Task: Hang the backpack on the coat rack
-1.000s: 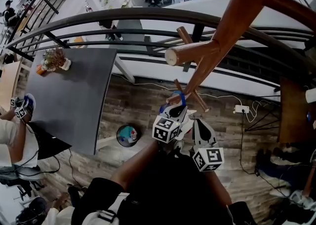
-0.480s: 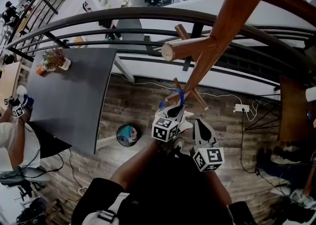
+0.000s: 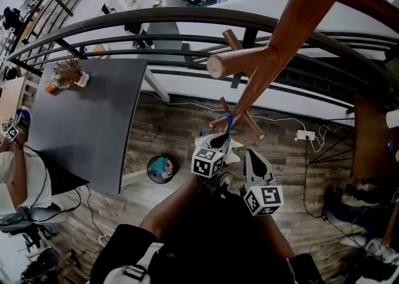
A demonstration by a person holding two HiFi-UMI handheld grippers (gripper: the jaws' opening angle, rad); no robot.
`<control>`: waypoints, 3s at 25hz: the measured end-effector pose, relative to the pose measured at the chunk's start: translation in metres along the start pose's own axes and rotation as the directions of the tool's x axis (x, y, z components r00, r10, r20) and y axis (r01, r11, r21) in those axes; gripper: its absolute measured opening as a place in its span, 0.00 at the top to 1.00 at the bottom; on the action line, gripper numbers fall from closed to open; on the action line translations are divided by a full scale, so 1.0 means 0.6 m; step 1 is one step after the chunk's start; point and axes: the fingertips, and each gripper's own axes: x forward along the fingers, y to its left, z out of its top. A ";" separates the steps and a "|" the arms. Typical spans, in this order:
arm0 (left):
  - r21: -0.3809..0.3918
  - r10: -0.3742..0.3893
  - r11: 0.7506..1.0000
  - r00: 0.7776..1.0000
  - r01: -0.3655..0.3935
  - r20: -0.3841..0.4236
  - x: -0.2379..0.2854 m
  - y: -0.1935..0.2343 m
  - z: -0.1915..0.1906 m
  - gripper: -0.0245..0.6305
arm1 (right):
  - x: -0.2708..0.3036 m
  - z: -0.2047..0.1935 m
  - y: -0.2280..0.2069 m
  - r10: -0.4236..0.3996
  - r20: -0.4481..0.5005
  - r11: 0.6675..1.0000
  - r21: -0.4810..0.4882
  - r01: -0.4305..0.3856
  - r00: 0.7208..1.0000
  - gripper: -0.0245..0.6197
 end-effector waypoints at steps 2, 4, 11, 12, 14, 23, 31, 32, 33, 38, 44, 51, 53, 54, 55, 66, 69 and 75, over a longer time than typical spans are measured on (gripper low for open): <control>-0.005 0.001 1.000 1.000 -0.001 0.000 0.002 0.002 -0.001 0.95 | 0.000 0.001 0.001 0.000 -0.001 1.000 0.000 0.000 1.000 0.94; -0.007 0.006 1.000 1.000 -0.006 -0.002 0.004 0.003 -0.001 0.95 | -0.001 0.002 0.001 0.000 -0.002 1.000 0.000 0.000 1.000 0.94; -0.016 0.023 1.000 1.000 -0.023 -0.017 0.007 0.008 -0.008 0.95 | 0.000 -0.001 0.000 -0.001 -0.002 1.000 -0.002 0.001 1.000 0.94; -0.020 0.025 0.999 1.000 -0.025 -0.018 0.006 0.010 -0.010 0.95 | -0.001 -0.001 0.000 -0.002 -0.002 1.000 0.000 0.002 1.000 0.94; -0.024 0.026 0.999 1.000 -0.026 -0.018 0.004 0.011 -0.012 0.95 | 0.000 -0.002 0.000 -0.003 -0.001 1.000 0.002 0.003 1.000 0.94; -0.035 0.039 0.999 0.998 -0.040 -0.041 0.005 0.019 -0.026 0.95 | -0.001 -0.001 0.002 -0.003 -0.002 1.000 0.010 0.003 1.000 0.94; -0.066 0.028 0.997 0.999 -0.030 -0.032 0.008 0.016 -0.029 0.94 | -0.005 0.000 -0.001 -0.009 -0.001 1.000 0.011 0.010 1.000 0.94; -0.063 0.032 0.997 0.999 -0.034 -0.034 0.008 0.016 -0.029 0.94 | -0.005 -0.001 -0.002 -0.010 -0.002 1.000 0.011 0.010 1.000 0.94; -0.060 0.034 0.998 0.999 -0.036 -0.036 0.009 0.016 -0.030 0.94 | -0.005 -0.002 -0.003 -0.010 -0.003 1.000 0.012 0.010 1.000 0.94; -0.054 0.037 0.998 0.999 -0.039 -0.036 0.010 0.018 -0.032 0.94 | -0.006 -0.006 -0.003 -0.011 -0.008 1.000 0.010 0.011 1.000 0.94; -0.045 0.057 0.997 0.998 -0.058 -0.036 0.009 0.021 -0.030 0.94 | -0.005 -0.007 -0.006 -0.011 -0.014 1.000 0.011 0.011 1.000 0.94; -0.034 0.073 0.997 0.997 -0.074 -0.030 0.003 0.026 -0.028 0.94 | -0.007 -0.009 -0.004 -0.009 -0.018 1.000 0.010 0.009 1.000 0.94; -0.035 0.077 0.996 0.997 -0.078 -0.029 0.001 0.027 -0.028 0.94 | -0.009 -0.010 -0.004 -0.008 -0.018 1.000 0.009 0.009 1.000 0.94; -0.034 0.080 0.996 0.996 -0.081 -0.029 0.001 0.028 -0.028 0.94 | -0.010 -0.011 -0.003 -0.008 -0.018 1.000 0.009 0.008 1.000 0.94; -0.032 0.082 0.996 0.996 -0.083 -0.030 0.000 0.028 -0.029 0.94 | -0.010 -0.011 -0.002 -0.008 -0.018 1.000 0.008 0.008 1.000 0.94; -0.019 0.084 0.996 0.996 -0.085 -0.012 -0.010 0.027 -0.026 0.92 | -0.016 -0.019 0.002 -0.007 -0.013 1.000 0.003 0.007 1.000 0.94; -0.012 0.071 0.997 0.997 -0.072 -0.020 -0.011 0.014 -0.034 0.92 | -0.018 -0.019 0.003 -0.004 -0.010 1.000 0.003 0.004 1.000 0.94; -0.008 0.073 0.997 0.997 -0.073 -0.013 -0.020 0.015 -0.038 0.92 | -0.021 -0.021 0.010 -0.001 -0.004 1.000 0.001 0.001 1.000 0.94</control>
